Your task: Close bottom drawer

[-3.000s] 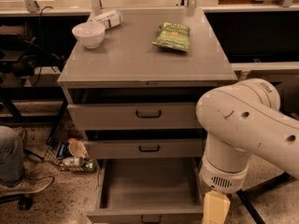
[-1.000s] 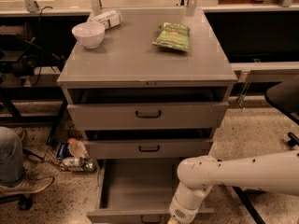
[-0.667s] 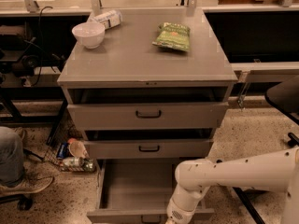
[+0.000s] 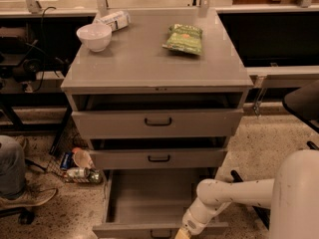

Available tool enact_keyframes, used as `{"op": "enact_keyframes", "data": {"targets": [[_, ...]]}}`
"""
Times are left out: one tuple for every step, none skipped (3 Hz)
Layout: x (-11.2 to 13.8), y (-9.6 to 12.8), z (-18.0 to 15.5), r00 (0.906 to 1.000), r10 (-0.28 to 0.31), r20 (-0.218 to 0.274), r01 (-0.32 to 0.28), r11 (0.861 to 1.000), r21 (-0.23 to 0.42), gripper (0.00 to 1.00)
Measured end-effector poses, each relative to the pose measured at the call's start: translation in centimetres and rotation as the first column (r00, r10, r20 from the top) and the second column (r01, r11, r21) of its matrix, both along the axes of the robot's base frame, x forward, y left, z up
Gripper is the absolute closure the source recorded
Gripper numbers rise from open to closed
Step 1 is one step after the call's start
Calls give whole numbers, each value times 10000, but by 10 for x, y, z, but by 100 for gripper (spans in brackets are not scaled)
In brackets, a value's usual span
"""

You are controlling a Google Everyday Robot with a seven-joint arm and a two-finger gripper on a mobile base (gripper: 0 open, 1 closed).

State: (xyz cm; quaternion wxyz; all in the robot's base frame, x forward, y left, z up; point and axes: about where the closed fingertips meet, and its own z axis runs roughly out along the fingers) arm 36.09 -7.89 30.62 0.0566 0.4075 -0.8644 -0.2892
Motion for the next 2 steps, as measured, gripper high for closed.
{"op": "enact_keyframes", "data": {"targets": [[11, -4, -56, 9978, -588, -294, 595, 9979, 236, 100], [15, -3, -73, 9961, -793, -391, 805, 9963, 300, 100]]}}
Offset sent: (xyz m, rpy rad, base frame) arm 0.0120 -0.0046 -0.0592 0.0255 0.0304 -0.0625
